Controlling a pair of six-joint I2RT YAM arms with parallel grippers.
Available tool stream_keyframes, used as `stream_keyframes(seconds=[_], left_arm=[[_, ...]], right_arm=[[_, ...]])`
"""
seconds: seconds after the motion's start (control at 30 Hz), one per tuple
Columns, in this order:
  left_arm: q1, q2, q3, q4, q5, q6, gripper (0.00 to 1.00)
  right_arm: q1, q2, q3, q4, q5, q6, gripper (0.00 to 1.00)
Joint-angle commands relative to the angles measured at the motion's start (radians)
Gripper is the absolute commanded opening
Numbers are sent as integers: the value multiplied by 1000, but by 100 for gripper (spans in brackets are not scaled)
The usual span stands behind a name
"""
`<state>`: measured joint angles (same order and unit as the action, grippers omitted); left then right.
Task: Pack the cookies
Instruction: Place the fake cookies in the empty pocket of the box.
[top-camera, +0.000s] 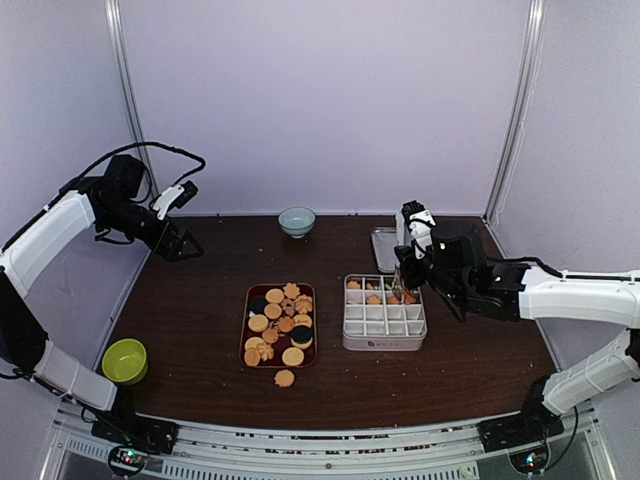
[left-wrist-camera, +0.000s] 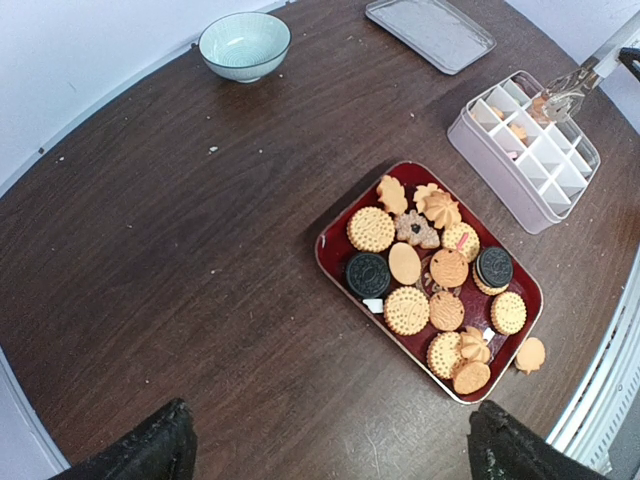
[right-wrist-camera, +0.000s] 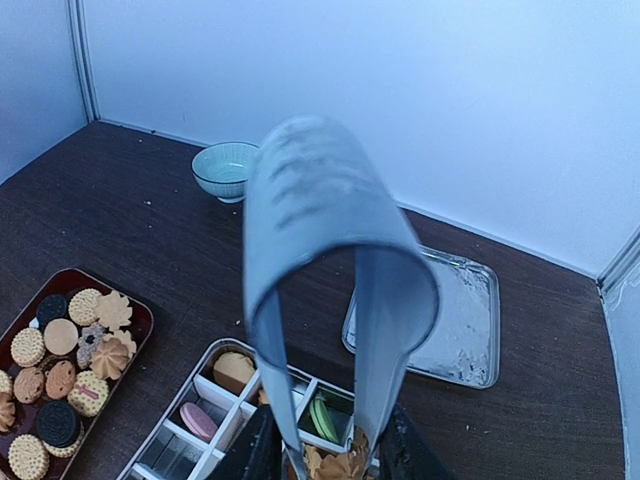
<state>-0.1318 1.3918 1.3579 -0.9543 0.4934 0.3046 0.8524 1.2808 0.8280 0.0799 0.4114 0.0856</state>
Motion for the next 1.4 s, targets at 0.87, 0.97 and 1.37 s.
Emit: stream_keyframes(seconds=[0.87, 0.97, 1.37], left_arm=[[8, 1, 41, -3, 17, -2, 98], [8, -2, 42, -4, 15, -2, 98], [8, -3, 35, -12, -1, 17, 98]], right_arm=[[22, -99, 31, 4, 70, 1, 37], [49, -41, 55, 35, 125, -20, 37], [104, 81, 39, 104, 246, -60, 36]])
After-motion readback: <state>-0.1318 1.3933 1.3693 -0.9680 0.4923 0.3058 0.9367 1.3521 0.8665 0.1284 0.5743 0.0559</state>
